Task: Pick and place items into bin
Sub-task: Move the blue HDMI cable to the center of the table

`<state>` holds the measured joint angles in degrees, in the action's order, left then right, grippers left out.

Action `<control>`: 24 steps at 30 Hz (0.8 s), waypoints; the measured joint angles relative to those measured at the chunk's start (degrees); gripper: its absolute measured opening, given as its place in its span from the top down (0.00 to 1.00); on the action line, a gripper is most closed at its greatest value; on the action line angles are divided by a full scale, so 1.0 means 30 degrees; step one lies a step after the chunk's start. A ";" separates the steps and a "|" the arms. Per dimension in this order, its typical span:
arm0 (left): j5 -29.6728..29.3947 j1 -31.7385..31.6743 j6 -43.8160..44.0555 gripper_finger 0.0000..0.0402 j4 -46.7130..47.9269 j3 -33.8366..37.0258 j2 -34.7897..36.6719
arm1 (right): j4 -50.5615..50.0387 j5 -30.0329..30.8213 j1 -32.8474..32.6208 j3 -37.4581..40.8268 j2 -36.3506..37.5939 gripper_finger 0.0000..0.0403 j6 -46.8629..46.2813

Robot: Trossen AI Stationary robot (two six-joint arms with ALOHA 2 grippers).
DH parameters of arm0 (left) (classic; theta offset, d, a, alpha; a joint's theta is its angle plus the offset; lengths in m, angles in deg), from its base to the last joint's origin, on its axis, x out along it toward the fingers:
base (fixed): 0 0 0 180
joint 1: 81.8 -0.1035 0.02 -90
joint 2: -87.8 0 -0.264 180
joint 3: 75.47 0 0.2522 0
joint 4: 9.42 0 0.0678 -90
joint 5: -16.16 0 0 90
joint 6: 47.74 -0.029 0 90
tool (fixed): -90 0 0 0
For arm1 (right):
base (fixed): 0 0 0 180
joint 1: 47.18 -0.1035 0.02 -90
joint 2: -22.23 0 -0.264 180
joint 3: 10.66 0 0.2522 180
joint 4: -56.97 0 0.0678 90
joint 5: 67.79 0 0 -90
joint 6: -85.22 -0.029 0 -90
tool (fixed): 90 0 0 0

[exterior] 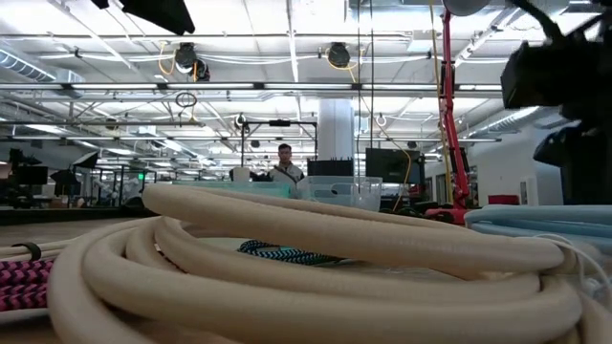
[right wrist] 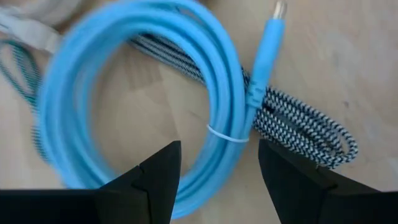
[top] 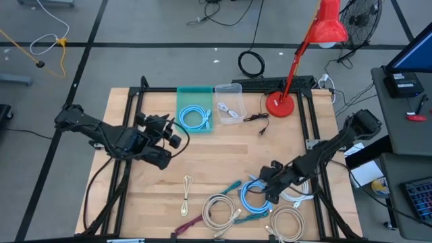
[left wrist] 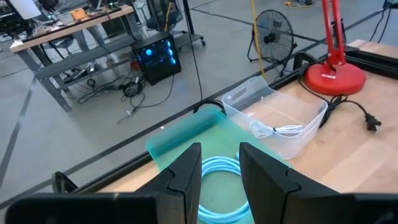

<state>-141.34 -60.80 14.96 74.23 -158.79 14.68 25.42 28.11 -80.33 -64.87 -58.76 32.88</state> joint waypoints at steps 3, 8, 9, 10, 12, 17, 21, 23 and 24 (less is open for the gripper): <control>0.0051 -0.0014 0.0015 0.72 0.0000 0.0000 0.0000 | 0.0455 -0.0081 0.0007 0.0006 -0.0940 0.48 0.0010; 0.0175 -0.0014 0.0088 0.72 -0.0008 0.0000 0.0000 | 0.0987 -0.0215 0.0147 -0.0030 -0.1787 0.48 0.0363; 0.0175 -0.0014 0.0102 0.72 -0.0015 0.0000 0.0000 | 0.0971 -0.0299 0.0183 -0.0036 -0.1807 0.48 0.0338; 0.0182 -0.0014 0.0109 0.72 -0.0015 0.0000 0.0000 | 0.0918 -0.0322 0.0189 -0.0036 -0.1807 0.49 0.0237; 0.0182 -0.0014 0.0109 0.72 -0.0015 0.0000 0.0000 | 0.0808 -0.0288 0.0210 -0.0036 -0.1708 0.50 0.0120; 0.0182 -0.0014 0.0107 0.72 -0.0024 0.0000 0.0000 | 0.0589 -0.0477 0.0296 -0.0022 -0.1547 0.61 -0.0045; 0.0181 -0.0014 0.0109 0.72 -0.0029 0.0000 0.0000 | -0.0038 -0.0653 0.0313 -0.0022 -0.1535 0.80 -0.0294; 0.0175 -0.0014 0.0109 0.72 -0.0034 0.0000 0.0000 | -0.0159 -0.0687 0.0313 -0.0036 -0.1442 0.88 -0.0274; 0.0179 -0.0014 0.0109 0.72 -0.0040 0.0000 0.0000 | -0.0211 -0.0807 0.0313 -0.0029 -0.1268 0.88 -0.0218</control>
<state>-140.81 -60.85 15.28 74.10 -158.79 14.68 24.78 25.69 -79.39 -64.96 -62.57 32.23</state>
